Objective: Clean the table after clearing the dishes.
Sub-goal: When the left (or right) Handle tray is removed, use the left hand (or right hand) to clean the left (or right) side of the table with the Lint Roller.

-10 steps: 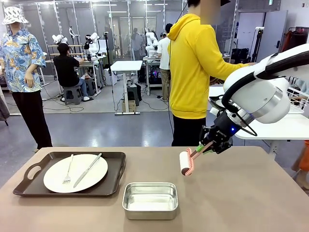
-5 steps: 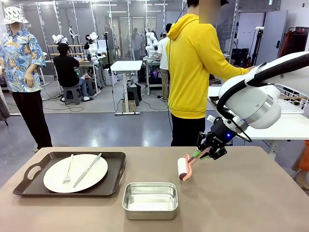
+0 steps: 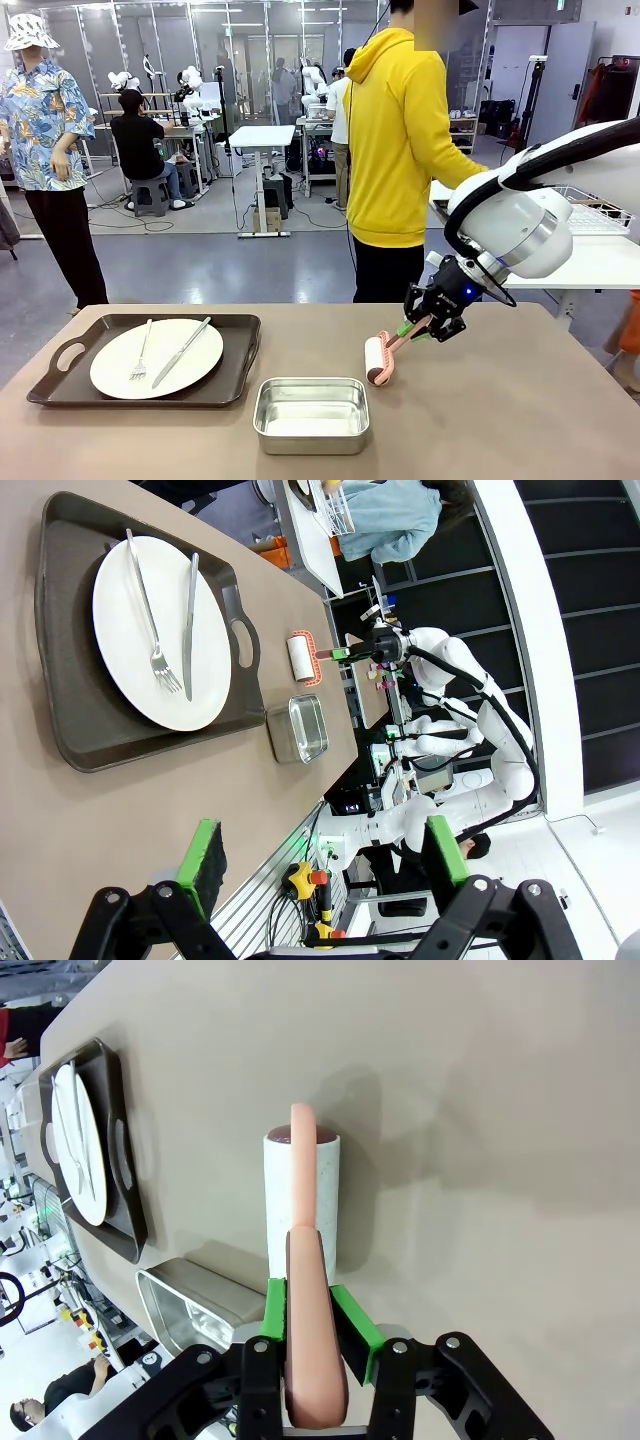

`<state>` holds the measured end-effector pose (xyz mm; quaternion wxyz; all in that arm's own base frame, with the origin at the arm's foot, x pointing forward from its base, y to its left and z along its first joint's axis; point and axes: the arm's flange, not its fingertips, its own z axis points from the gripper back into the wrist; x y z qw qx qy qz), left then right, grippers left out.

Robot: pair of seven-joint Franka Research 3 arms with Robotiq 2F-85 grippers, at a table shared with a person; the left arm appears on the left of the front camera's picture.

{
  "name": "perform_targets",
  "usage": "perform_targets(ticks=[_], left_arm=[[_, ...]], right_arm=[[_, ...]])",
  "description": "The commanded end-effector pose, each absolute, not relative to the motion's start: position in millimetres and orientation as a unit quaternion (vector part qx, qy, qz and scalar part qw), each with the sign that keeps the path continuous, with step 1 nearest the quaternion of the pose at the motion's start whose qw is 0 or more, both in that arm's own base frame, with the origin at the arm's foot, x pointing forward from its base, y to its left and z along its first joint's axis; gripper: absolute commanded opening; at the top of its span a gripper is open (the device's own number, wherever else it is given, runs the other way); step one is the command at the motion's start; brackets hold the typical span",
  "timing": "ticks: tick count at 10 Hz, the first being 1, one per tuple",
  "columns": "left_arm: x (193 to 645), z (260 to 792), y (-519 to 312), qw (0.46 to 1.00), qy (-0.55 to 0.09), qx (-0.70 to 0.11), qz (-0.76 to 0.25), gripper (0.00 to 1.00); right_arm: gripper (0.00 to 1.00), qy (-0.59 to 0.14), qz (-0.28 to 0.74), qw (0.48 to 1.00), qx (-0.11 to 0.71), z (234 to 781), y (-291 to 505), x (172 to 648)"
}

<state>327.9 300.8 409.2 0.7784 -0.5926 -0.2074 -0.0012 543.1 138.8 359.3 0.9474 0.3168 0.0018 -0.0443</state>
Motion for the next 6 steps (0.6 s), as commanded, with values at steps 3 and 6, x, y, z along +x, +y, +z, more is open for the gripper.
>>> perform_targets(ticks=[3,6], left_arm=[[326,410,302,0.777,-0.210,-0.593,-0.004,1.00],[326,410,302,0.777,-0.210,-0.593,-0.004,1.00]], right_arm=[[0.23,0.007,-0.039,0.947,0.318,348,127,550],[0.23,0.008,-0.046,0.951,0.305,340,102,546]])
